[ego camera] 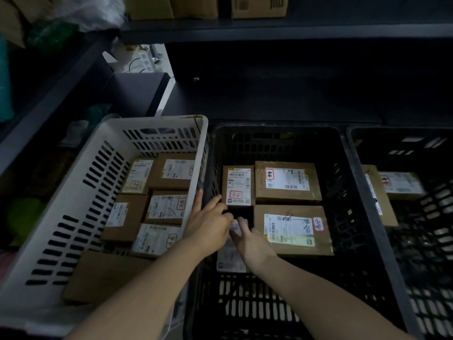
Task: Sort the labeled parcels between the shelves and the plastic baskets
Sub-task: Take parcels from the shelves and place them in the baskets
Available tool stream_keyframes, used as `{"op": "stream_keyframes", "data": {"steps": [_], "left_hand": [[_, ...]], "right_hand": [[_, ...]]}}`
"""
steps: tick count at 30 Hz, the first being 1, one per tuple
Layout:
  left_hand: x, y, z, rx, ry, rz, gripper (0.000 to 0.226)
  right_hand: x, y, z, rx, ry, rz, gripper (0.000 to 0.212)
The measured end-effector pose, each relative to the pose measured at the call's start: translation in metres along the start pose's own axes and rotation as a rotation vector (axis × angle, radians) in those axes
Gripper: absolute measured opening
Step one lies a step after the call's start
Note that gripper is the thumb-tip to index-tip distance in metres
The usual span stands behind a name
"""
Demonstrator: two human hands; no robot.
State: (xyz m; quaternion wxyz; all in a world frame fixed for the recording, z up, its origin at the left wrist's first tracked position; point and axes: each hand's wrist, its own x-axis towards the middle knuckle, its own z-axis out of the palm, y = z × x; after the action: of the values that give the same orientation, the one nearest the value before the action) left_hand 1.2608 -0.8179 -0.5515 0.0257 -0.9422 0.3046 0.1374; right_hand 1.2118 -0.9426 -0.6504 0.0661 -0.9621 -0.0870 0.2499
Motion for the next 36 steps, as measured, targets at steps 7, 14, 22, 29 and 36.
{"op": "stream_keyframes", "data": {"steps": [7, 14, 22, 29, 36], "left_hand": [[-0.001, -0.002, 0.004, 0.074, 0.018, 0.041, 0.036], [0.000, -0.002, 0.006, 0.123, 0.043, 0.063, 0.035], [-0.024, -0.004, -0.009, 0.014, 0.078, 0.037, 0.036], [-0.097, 0.004, -0.096, -0.006, 0.109, -0.189, 0.032], [-0.248, -0.008, -0.216, 0.127, 0.261, -0.441, 0.028]], "right_hand": [[0.013, -0.001, -0.007, -0.338, -0.086, -0.105, 0.089], [0.029, 0.018, -0.008, -0.398, 0.008, -0.044, 0.096], [-0.003, 0.019, -0.063, -0.321, 0.080, -0.109, 0.056], [-0.074, -0.007, -0.157, -0.284, 0.321, -0.279, 0.043], [-0.154, -0.104, -0.275, -0.307, 0.556, -0.566, 0.036]]}}
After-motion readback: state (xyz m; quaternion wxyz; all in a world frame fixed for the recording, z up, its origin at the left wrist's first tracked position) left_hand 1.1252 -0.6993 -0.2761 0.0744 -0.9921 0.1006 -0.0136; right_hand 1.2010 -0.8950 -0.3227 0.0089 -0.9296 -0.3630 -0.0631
